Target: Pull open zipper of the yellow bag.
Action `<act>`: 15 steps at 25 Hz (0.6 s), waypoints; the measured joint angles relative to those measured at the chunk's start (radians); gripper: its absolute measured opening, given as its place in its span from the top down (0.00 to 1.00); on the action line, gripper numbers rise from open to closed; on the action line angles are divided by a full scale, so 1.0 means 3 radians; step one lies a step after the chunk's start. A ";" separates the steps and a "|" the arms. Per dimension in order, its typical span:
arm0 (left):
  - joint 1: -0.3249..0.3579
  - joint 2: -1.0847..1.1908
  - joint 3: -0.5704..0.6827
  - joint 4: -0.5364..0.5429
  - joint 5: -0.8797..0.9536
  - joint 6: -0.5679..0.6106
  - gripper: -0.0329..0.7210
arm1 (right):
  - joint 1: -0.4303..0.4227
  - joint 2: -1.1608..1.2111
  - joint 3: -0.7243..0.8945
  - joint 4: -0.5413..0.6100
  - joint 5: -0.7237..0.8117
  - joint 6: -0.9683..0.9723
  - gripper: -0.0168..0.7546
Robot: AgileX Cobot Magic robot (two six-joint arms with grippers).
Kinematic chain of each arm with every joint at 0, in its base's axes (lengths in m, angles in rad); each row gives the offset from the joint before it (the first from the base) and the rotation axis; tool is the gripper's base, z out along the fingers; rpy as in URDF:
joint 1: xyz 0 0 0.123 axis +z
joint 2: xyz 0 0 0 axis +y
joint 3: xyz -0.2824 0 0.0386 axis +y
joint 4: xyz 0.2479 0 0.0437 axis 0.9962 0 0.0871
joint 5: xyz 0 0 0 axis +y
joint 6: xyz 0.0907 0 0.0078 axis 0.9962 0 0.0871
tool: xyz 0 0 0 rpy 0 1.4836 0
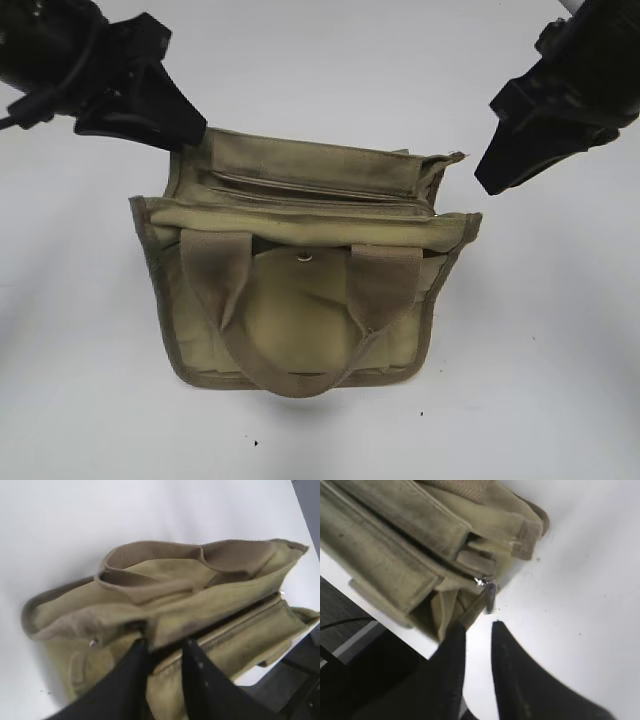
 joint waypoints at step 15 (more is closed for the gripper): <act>0.0007 -0.1693 0.0454 0.1793 0.0820 -0.0617 0.35 | 0.0000 -0.1401 0.1059 -0.0401 0.0245 0.0769 0.33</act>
